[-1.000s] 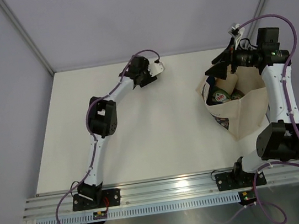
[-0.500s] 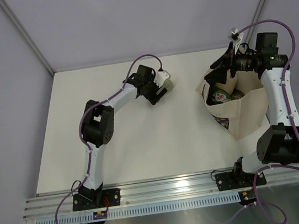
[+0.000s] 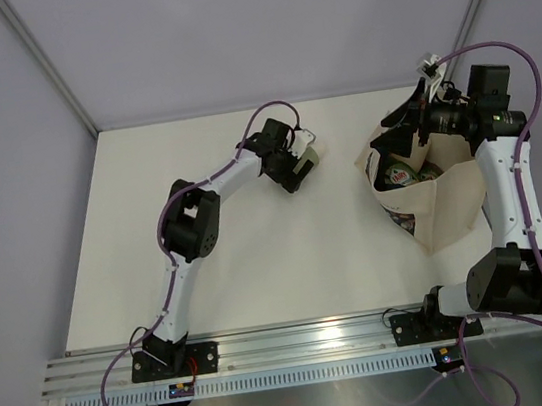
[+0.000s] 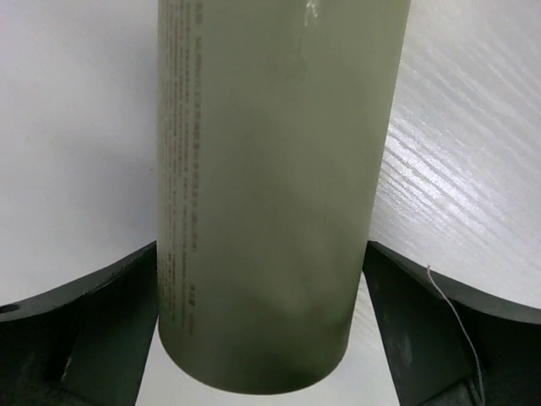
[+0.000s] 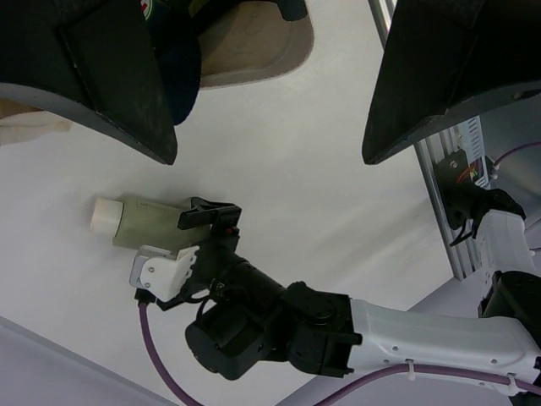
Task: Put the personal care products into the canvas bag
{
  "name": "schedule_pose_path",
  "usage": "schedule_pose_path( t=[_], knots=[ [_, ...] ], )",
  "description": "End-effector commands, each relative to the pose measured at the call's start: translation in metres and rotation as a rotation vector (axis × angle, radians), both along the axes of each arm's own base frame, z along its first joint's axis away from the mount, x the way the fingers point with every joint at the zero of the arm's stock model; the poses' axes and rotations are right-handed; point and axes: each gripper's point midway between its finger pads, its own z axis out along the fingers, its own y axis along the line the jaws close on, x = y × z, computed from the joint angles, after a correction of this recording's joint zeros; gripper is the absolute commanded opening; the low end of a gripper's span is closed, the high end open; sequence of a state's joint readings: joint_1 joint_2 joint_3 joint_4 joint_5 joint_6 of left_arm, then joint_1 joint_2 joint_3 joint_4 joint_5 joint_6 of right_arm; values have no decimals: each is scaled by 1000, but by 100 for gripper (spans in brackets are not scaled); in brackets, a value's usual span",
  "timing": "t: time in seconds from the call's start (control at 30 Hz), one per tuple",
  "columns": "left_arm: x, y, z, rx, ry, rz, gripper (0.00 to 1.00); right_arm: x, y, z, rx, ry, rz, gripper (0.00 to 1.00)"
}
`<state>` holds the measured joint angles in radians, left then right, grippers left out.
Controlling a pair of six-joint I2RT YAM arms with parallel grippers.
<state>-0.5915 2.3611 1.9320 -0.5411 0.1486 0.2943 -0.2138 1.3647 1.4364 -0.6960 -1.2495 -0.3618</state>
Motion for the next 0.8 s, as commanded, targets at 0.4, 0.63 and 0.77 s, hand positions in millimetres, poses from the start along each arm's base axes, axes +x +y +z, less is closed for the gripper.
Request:
schedule_pose_path(
  t=[0.4, 0.63, 0.77],
  knots=[
    [-8, -3, 47, -207, 95, 130, 2, -7, 26, -4, -160, 17, 27, 99],
    [-33, 37, 123, -736, 240, 263, 0, 26, 73, -6, -69, 348, -20, 97],
    [-44, 44, 130, -880, 239, 247, 0, 61, 110, -17, -2, 406, -192, 98]
  ],
)
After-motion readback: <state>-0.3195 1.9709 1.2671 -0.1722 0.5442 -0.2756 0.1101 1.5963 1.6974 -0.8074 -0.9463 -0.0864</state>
